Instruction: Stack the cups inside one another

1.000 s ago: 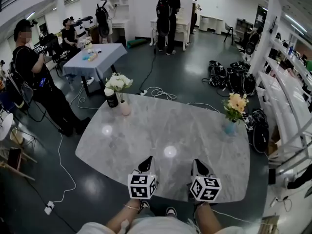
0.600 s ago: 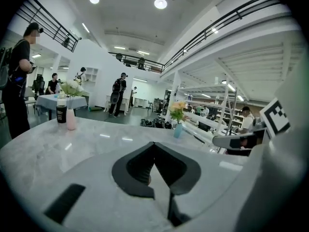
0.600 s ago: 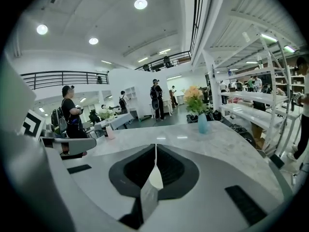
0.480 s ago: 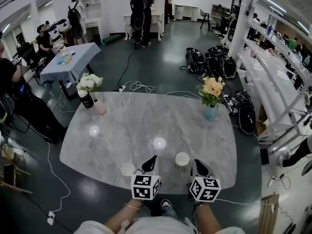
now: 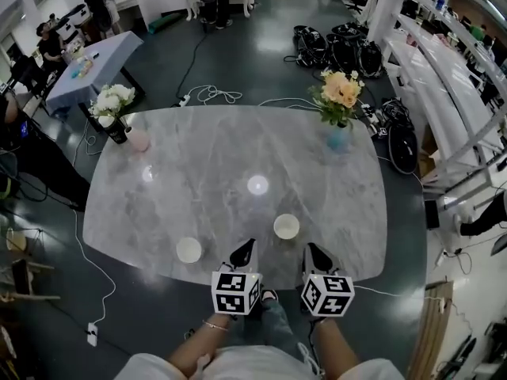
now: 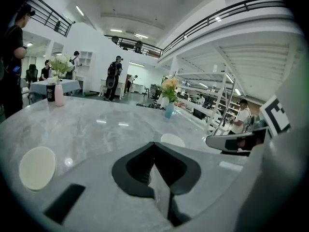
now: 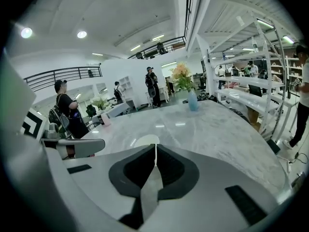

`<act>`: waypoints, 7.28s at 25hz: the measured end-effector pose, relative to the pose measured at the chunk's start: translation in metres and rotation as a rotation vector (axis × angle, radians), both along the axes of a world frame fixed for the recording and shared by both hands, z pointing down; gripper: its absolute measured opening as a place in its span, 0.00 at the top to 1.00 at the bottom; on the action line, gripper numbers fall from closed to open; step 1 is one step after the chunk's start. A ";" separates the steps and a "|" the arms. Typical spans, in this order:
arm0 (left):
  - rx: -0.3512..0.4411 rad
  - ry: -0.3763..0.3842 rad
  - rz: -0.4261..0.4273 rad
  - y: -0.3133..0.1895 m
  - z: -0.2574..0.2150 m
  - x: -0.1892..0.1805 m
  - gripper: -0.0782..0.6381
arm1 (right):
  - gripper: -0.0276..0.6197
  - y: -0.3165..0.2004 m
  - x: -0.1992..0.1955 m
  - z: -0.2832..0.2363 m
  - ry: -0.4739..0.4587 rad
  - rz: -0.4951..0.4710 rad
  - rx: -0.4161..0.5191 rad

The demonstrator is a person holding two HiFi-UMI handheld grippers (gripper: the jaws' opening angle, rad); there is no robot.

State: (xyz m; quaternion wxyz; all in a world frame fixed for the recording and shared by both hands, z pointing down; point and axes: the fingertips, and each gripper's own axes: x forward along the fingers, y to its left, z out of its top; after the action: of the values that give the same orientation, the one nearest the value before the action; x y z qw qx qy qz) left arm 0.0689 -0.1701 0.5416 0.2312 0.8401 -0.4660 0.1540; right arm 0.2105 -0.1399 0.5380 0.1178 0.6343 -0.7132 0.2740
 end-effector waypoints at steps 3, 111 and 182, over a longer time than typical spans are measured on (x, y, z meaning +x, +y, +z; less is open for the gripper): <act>-0.030 -0.009 -0.016 0.000 0.015 0.001 0.90 | 0.93 -0.005 -0.005 0.012 -0.005 -0.027 -0.020; 0.065 0.024 -0.684 0.091 -0.049 -0.227 0.90 | 0.60 -0.001 -0.253 -0.070 -0.012 -0.729 0.142; -0.048 0.043 -0.743 0.120 0.000 -0.285 0.90 | 0.63 0.006 -0.300 -0.027 0.007 -0.697 0.079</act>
State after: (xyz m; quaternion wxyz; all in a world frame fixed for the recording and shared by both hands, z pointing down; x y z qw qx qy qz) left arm -0.2163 -0.0504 0.5419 0.3007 0.6111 -0.7303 0.0530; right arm -0.0896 -0.1337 0.5108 0.1820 0.3576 -0.8966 0.1874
